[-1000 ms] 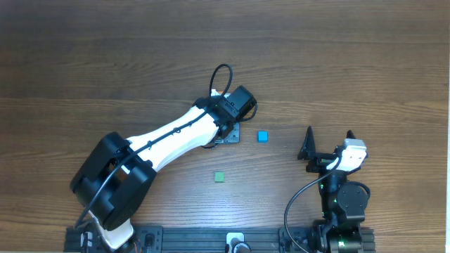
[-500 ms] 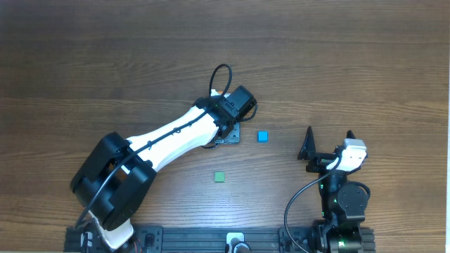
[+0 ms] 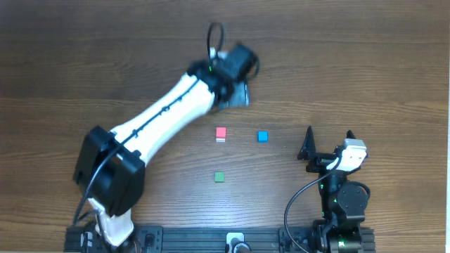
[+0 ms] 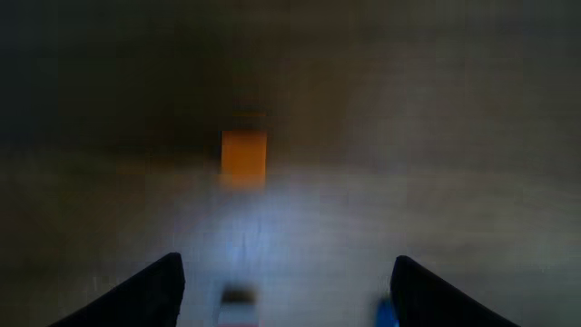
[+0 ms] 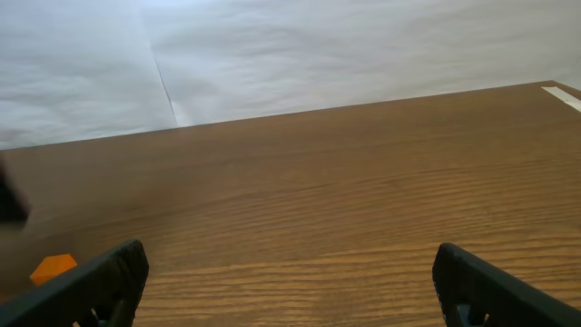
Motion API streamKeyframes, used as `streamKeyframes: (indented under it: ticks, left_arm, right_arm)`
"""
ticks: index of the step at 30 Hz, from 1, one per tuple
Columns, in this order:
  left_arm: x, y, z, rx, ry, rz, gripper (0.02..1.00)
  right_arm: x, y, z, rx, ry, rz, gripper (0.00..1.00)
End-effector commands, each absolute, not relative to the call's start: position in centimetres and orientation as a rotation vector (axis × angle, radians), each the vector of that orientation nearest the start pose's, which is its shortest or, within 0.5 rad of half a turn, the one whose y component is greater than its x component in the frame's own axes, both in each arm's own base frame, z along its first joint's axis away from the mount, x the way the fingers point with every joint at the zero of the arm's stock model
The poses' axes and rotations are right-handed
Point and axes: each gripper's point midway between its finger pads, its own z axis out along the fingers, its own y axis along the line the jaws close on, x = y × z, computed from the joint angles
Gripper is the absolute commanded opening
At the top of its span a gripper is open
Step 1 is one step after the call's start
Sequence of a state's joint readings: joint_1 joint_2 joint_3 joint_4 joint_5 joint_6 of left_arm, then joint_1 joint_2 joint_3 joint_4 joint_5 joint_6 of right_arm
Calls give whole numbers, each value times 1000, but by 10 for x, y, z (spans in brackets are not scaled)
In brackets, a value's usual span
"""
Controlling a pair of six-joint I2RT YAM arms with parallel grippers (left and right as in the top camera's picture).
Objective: Stack Cubes
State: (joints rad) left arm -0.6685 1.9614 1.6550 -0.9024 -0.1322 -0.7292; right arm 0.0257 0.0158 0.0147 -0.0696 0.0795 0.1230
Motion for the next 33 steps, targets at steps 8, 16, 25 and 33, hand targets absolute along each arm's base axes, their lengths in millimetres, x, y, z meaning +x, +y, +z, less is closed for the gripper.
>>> streamKeyframes:
  ticks: [8,16,25,33]
  left_arm:
    - [404,-246,38,-141,2878,-28,684]
    - [404,-250,16,-120,2907,-26,634]
    - [403,-252,1,-114,2931,-25,560]
    - [403,-252,1,-113,2929,-29,251]
  right_arm:
    - [246,-7,158,135,1634,47,993]
    - [246,-7,158,135,1634,47,991]
    - [246,-7,158,135,1634,47,993]
    - [246,-7,158,135,1634,47,993]
